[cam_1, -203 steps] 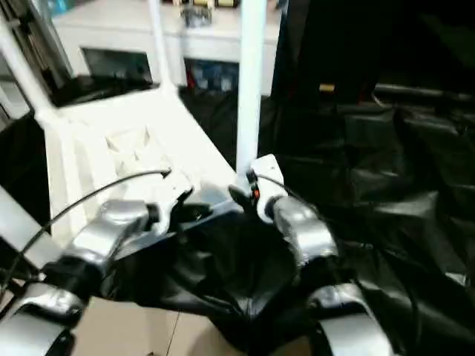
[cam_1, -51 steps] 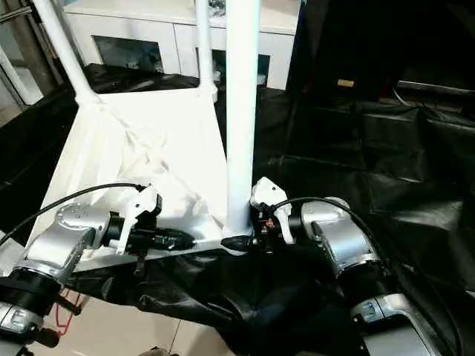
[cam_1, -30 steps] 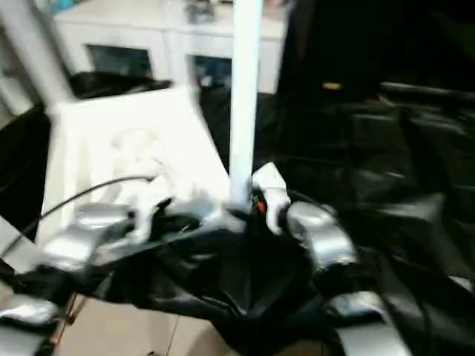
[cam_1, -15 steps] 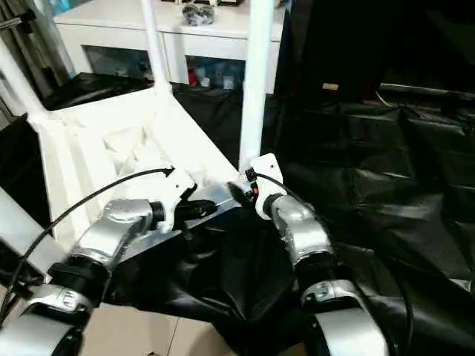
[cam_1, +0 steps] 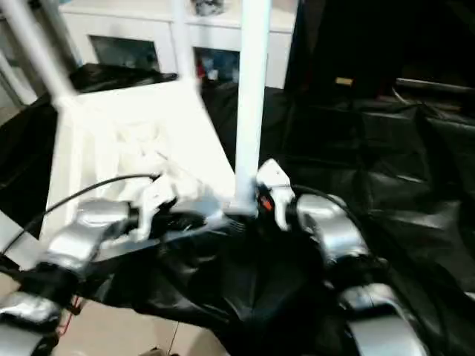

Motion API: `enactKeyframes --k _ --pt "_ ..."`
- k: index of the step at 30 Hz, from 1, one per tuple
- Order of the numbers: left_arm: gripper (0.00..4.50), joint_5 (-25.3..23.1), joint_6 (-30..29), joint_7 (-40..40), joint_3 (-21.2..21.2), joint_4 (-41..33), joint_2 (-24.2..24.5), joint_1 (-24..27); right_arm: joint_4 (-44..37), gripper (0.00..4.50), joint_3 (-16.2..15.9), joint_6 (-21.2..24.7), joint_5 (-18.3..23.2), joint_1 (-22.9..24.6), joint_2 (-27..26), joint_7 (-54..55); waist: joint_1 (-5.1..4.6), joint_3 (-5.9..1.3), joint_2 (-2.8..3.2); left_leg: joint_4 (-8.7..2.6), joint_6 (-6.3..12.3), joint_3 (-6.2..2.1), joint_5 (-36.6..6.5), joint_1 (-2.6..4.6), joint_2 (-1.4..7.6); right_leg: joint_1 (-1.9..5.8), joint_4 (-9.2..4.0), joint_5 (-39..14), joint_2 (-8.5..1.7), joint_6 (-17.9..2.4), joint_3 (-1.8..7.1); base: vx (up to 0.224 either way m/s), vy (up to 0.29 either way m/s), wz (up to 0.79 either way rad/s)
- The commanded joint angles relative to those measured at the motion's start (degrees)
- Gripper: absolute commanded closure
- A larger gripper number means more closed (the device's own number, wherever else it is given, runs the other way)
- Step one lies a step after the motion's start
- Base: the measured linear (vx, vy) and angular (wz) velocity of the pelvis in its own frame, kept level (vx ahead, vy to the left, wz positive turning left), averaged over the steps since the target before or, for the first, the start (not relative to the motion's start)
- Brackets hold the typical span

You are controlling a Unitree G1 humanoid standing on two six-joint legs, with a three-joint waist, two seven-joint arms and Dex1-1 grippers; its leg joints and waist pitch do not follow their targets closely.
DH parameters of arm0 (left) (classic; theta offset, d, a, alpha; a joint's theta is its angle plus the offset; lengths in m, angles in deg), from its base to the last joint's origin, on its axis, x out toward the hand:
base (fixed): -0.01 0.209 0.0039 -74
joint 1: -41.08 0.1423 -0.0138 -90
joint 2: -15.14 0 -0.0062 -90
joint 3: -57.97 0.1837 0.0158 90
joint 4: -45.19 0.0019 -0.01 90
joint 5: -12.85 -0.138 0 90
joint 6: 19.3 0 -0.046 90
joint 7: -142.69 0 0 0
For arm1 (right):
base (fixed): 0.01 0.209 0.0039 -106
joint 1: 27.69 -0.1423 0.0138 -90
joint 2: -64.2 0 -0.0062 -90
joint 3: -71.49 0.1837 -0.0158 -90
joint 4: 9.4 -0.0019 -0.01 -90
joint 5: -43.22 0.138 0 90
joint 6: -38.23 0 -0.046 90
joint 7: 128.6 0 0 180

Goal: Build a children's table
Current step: Rotate leg to tighten

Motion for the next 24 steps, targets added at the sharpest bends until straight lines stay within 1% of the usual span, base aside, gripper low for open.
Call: enactKeyframes --k 1,2,4,5,6,7,10,11,12,13,14,15,16,18,20,22,23,24 --pt "4.5 2.32 -0.77 -4.62 2.85 -3.89 -0.28 0.39 -2.37 0.57 -4.7 1.15 0.77 1.11 -0.32 -5.19 0.01 -3.32 -0.27 -3.37 4.1 -1.17 -9.74 0.67 3.03 3.21 -3.54 -3.62 -4.23 -14.64 2.78 0.0 0.0 0.0" --pt "4.5 2.56 -0.85 -5.32 2.94 -4.31 0.15 0.62 -2.7 0.57 -4.97 1.31 0.72 1.2 -0.02 -5.81 -0.07 -3.23 -0.4 -3.43 3.98 -1.13 -10.0 0.64 3.06 3.17 -3.63 -4.36 -4.21 -14.46 2.83 0.0 0.0 0.0" --pt "4.5 3.65 -1.87 -7.7 3.14 -5.84 1.46 1.35 -3.93 0.57 -5.91 1.98 0.84 1.57 0.91 -7.95 -0.02 -3.13 -0.31 -3.45 3.31 -1.14 -10.45 0.72 2.97 3.06 -3.82 -6.79 -4.26 -13.8 2.91 0.0 0.0 0.0" --pt "4.5 3.68 -1.9 -7.78 3.15 -5.89 1.51 1.38 -3.99 0.57 -5.95 2.02 0.85 1.58 0.95 -8.04 -0.03 -3.15 -0.31 -3.46 3.21 -1.14 -10.49 0.76 2.97 3.06 -3.85 -7.1 -4.27 -13.74 2.93 0.0 0.0 0.0" --pt "4.5 3.8 -2.03 -8.14 3.17 -6.11 1.73 1.49 -4.21 0.82 -6.09 2.17 0.87 1.65 1.09 -8.43 -0.02 -3.14 -0.28 -3.46 3.08 -1.15 -10.48 0.73 2.99 3.04 -3.83 -7.31 -4.27 -13.69 2.95 0.0 0.0 0.0" --pt "4.5 3.98 -2.45 -8.9 2.86 -6.46 2.25 1.73 -5.04 0.89 -6.35 2.92 1.07 1.86 1.36 -9.43 0.06 -3.14 -0.54 -3.43 3.1 -1.14 -9.81 0.76 2.96 3.03 -3.78 -7.19 -4.22 -13.49 2.99 0.0 0.0 0.0" --pt "4.5 4.14 -2.49 -9.15 2.81 -6.71 2.55 1.9 -5.54 0.94 -6.5 3.25 1.05 2.08 1.52 -9.88 0.12 -3.3 -0.51 -3.27 3.26 -1.11 -8.47 0.63 2.89 3.08 -3.57 -5.53 -4.24 -13.66 2.97 0.0 0.0 0.0" --pt "4.5 4.15 -2.55 -8.95 2.7 -6.94 2.68 1.95 -5.78 1.15 -6.6 3.44 1.09 2.2 1.48 -9.88 0.11 -3.3 -0.5 -3.26 3.34 -1.12 -8.35 0.62 2.88 3.07 -3.54 -5.25 -4.21 -13.67 2.95 0.0 0.0 0.0" --pt "4.5 4.15 -2.55 -8.94 2.7 -6.94 2.68 1.95 -5.79 1.26 -6.6 3.45 1.09 2.2 1.48 -9.87 0.08 -3.32 -0.83 -3.26 3.51 -1.08 -8.18 0.61 2.89 3.11 -3.53 -5.02 -4.21 -13.69 2.93 0.0 0.0 0.0" --pt "4.5 4.13 -2.59 -8.77 2.63 -7.06 2.7 1.98 -5.86 1.3 -6.62 3.53 1.12 2.23 1.45 -9.8 0.14 -3.35 -0.64 -3.2 3.66 -1.09 -7.75 0.62 2.85 3.07 -3.46 -4.81 -4.22 -13.74 2.92 0.0 0.0 0.0" --pt "4.5 4.16 -2.71 -8.54 2.56 -7.19 2.6 2.05 -5.97 1.31 -6.71 3.61 1.12 2.38 1.32 -9.64 0.13 -3.35 -0.83 -3.19 3.72 -1.04 -7.67 0.64 2.85 3.07 -3.5 -4.77 -4.2 -13.75 2.93 0.0 0.0 0.0" --pt "4.5 4.15 -2.83 -8.1 2.42 -7.35 2.43 2.16 -6.19 1.41 -6.82 3.73 1.14 2.58 1.23 -9.53 0.19 -3.35 -0.78 -3.13 3.83 -1.04 -7.39 0.57 2.8 3.11 -3.42 -4.56 -4.21 -13.77 2.94 0.0 0.0 0.0" --pt "4.5 4.15 -2.85 -8.04 2.4 -7.38 2.4 2.17 -6.22 1.65 -6.83 3.75 1.14 2.61 1.22 -9.52 0.22 -3.35 -0.8 -3.13 3.88 -1.04 -7.37 0.58 2.8 3.09 -3.45 -4.64 -4.21 -13.7 2.93 0.0 0.0 0.0" --pt "4.5 4.23 -3.06 -7.36 2.36 -7.4 1.95 2.24 -6.61 1.67 -6.86 4.04 1.17 3.1 0.98 -9.14 0.25 -3.33 -0.72 -3.14 3.83 -1.08 -7.39 0.59 2.81 3.07 -3.45 -4.99 -4.2 -13.48 2.92 0.0 0.0 0.0" --pt "4.5 4.29 -3.16 -6.65 2.42 -7.41 1.39 2.39 -6.91 1.79 -6.58 4.4 1.07 3.79 0.56 -8.09 0.25 -3.32 -0.54 -3.15 3.6 -1.1 -7.68 0.63 2.83 3.07 -3.51 -5.26 -4.19 -13.37 2.94 0.0 0.0 0.0" --pt "4.5 4.14 -2.95 -5.78 2.36 -7.27 1.02 2.45 -6.72 1.8 -6.26 4.39 0.98 4.05 0.17 -6.98 0.26 -3.3 -0.57 -3.18 3.33 -1.11 -8.16 0.66 2.82 3.03 -3.6 -5.76 -4.17 -13.26 2.91 0.0 0.0 0.0" --pt "4.5 3.79 -2.81 -4.28 2.17 -6.82 0.43 2.36 -6.0 1.8 -5.7 4.25 0.76 4.14 -0.5 -5.13 0.25 -3.28 -0.43 -3.22 3.12 -1.15 -8.46 0.67 2.84 3.01 -3.6 -6.11 -4.17 -13.23 2.91 0.0 0.0 0.0" --pt "4.5 3.13 -2.55 -2.14 1.96 -6.05 -0.38 2.03 -4.48 1.8 -4.84 3.83 0.16 3.94 -1.63 -1.71 0.16 -3.11 -0.38 -3.29 2.66 -1.12 -9.58 0.73 2.84 2.85 -3.87 -7.62 -4.2 -13.05 2.95 0.0 0.0 0.0"
